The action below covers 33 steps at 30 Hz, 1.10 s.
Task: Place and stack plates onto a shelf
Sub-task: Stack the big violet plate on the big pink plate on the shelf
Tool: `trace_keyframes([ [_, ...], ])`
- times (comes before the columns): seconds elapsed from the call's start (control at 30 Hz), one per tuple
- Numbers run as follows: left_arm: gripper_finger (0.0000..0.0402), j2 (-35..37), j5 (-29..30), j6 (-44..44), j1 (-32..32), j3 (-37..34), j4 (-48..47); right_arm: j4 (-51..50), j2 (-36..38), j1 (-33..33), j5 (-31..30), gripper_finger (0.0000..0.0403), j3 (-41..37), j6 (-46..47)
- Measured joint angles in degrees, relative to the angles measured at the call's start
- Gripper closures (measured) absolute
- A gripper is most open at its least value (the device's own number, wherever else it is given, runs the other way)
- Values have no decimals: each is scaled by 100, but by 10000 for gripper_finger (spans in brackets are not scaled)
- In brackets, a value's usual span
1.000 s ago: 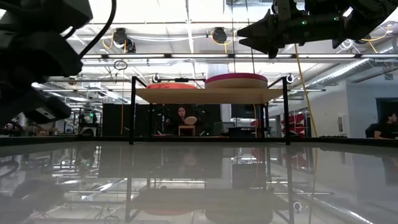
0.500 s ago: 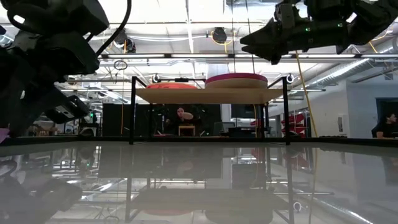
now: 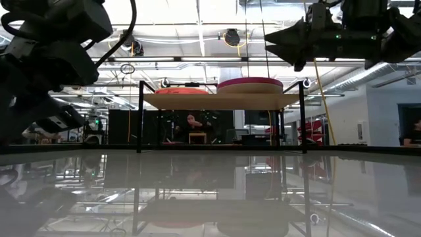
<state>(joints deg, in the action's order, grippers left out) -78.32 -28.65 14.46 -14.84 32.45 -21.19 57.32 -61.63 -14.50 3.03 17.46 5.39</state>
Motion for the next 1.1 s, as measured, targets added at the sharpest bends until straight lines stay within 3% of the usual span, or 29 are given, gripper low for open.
trace_keyframes([
  [0.4,262,-25,274,135,-226,0,-97,162,2,0,3,216,-47,21],
  [0.63,255,-302,490,5,-257,26,-380,160,2,0,4,216,-47,39],
  [0.73,277,-375,517,-163,-256,20,-333,160,2,-1,4,216,-47,39],
  [0.87,349,-373,571,-407,-226,11,-293,158,2,-1,4,216,-47,39],
  [0.93,383,-365,318,-420,-146,7,-240,160,2,0,4,216,-47,39],
  [1.1,390,-344,370,-520,145,212,-340,158,2,0,4,216,-47,39],
])
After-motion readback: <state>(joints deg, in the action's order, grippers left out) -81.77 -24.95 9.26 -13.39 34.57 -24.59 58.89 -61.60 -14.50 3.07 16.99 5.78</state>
